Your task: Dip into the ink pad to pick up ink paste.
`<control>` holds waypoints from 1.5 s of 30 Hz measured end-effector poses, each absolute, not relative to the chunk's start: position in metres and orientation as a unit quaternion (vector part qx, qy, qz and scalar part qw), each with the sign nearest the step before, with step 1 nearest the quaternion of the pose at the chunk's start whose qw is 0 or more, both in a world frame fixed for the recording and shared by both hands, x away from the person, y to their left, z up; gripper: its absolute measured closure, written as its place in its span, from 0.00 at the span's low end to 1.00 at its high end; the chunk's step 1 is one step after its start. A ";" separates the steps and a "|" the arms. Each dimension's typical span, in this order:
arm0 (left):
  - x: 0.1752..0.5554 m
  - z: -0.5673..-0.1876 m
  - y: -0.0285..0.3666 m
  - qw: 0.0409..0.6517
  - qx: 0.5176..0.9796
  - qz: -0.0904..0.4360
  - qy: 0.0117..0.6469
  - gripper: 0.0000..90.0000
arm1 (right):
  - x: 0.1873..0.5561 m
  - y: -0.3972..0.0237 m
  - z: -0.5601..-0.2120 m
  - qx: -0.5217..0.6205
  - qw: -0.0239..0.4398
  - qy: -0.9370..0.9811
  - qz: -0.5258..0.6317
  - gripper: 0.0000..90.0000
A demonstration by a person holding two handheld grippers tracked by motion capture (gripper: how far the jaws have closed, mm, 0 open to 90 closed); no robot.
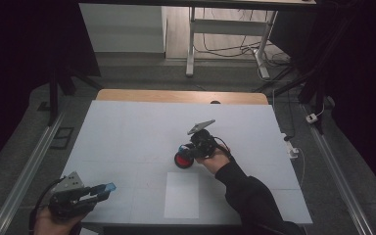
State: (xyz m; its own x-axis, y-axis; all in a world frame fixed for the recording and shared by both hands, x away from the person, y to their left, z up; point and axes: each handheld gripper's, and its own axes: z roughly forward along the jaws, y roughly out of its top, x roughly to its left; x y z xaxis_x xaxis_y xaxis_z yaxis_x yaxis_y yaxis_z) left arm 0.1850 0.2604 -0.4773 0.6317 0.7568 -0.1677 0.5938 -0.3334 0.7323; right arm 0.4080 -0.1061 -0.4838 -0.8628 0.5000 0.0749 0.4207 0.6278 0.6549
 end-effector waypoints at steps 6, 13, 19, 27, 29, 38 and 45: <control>0.185 -0.477 0.260 0.400 0.811 0.101 0.416 0.76 | 0.399 -0.100 -0.483 0.235 0.091 0.908 0.335 0.78; 0.185 -0.477 0.261 0.404 0.810 0.097 0.414 0.76 | 0.400 -0.102 -0.482 0.240 0.087 0.905 0.340 0.78; 0.185 -0.477 0.262 0.407 0.809 0.096 0.414 0.76 | 0.397 -0.101 -0.477 0.238 0.094 0.901 0.349 0.78; 0.185 -0.478 0.262 0.406 0.810 0.094 0.413 0.76 | 0.392 -0.100 -0.468 0.228 0.094 0.901 0.358 0.78; 0.185 -0.478 0.262 0.405 0.811 0.095 0.412 0.76 | 0.392 -0.099 -0.469 0.226 0.092 0.903 0.354 0.78; 0.185 -0.478 0.260 0.401 0.813 0.096 0.410 0.76 | 0.392 -0.096 -0.476 0.220 0.089 0.910 0.341 0.78; 0.186 -0.478 0.260 0.401 0.813 0.096 0.412 0.76 | 0.394 -0.096 -0.481 0.224 0.084 0.911 0.336 0.78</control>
